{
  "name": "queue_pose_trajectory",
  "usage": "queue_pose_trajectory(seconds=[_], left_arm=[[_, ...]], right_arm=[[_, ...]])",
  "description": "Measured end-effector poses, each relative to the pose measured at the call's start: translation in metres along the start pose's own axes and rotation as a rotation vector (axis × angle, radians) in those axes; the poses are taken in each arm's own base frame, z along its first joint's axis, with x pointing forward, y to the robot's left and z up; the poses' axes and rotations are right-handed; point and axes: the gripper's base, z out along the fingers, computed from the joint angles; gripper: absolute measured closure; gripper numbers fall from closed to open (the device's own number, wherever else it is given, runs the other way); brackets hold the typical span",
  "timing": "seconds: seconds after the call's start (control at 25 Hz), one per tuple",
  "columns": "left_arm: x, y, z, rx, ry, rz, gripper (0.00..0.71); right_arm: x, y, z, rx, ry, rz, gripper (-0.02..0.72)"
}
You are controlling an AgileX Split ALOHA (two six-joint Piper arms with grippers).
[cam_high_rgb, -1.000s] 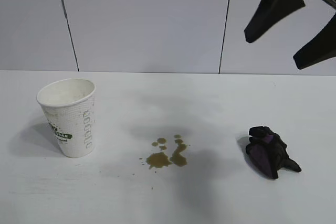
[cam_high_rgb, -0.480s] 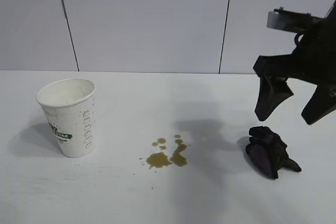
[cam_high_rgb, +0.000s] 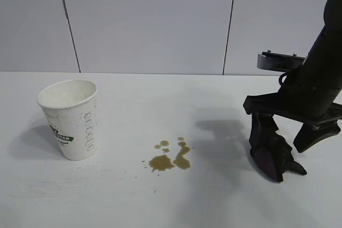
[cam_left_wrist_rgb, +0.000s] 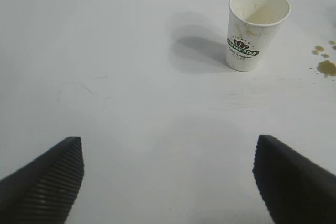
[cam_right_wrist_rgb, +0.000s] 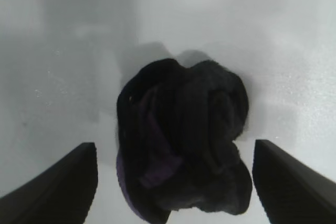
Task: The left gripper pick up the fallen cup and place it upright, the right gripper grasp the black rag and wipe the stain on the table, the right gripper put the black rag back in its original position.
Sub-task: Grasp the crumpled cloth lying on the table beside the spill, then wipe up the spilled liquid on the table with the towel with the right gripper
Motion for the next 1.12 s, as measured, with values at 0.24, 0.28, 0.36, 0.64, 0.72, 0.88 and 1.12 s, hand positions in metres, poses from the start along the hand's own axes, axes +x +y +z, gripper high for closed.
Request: queue_pose_trajectory(seconds=[0.24,0.28,0.36,0.64,0.72,0.88,1.12], left_arm=[[0.0,0.0,0.0,0.0,0.0,0.0,0.078],[0.0,0.0,0.0,0.0,0.0,0.0,0.078],[0.0,0.0,0.0,0.0,0.0,0.0,0.078],[0.0,0.0,0.0,0.0,0.0,0.0,0.078],[0.0,0.0,0.0,0.0,0.0,0.0,0.078],[0.0,0.0,0.0,0.0,0.0,0.0,0.078],[0.0,0.0,0.0,0.0,0.0,0.0,0.078]], right_arm=[[0.0,-0.002,0.01,0.006,0.005,0.028,0.33],[0.0,-0.002,0.01,0.005,0.006,0.034,0.459],[-0.001,-0.001,0.009,0.003,0.011,0.042,0.565],[-0.011,0.006,-0.023,-0.012,0.115,0.002,0.564],[-0.018,0.015,-0.035,-0.019,0.108,-0.021,0.564],[-0.03,0.056,-0.046,-0.038,0.06,-0.087,0.564],[-0.02,0.122,-0.049,-0.07,0.027,-0.187,0.564]])
